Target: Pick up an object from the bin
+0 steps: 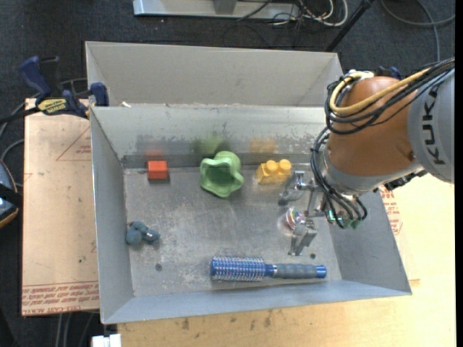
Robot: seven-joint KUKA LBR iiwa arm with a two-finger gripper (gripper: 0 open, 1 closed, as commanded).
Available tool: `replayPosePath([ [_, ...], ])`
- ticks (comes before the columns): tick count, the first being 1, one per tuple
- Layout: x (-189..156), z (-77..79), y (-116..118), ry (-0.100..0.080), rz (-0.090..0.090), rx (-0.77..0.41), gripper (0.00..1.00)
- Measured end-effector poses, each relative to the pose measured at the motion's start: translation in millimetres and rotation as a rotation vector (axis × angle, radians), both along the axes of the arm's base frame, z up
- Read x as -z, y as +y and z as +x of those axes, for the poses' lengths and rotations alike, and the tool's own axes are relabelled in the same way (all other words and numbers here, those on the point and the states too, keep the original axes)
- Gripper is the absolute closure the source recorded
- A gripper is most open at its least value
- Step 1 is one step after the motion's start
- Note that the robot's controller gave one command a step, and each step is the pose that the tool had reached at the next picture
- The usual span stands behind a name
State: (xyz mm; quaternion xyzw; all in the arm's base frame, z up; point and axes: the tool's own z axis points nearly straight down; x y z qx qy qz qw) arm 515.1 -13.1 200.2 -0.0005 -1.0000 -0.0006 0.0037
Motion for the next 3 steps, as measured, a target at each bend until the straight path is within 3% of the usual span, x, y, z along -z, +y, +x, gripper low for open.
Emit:
replayPosePath([
  [1,115,-24.7,-19,-0.017,0.0,-0.18,0.0],
  [2,117,-27.2,-19,-0.008,0.001,-0.181,1.0],
  [3,-8,-9.4,-68,-0.015,-0.003,-0.415,1.0],
])
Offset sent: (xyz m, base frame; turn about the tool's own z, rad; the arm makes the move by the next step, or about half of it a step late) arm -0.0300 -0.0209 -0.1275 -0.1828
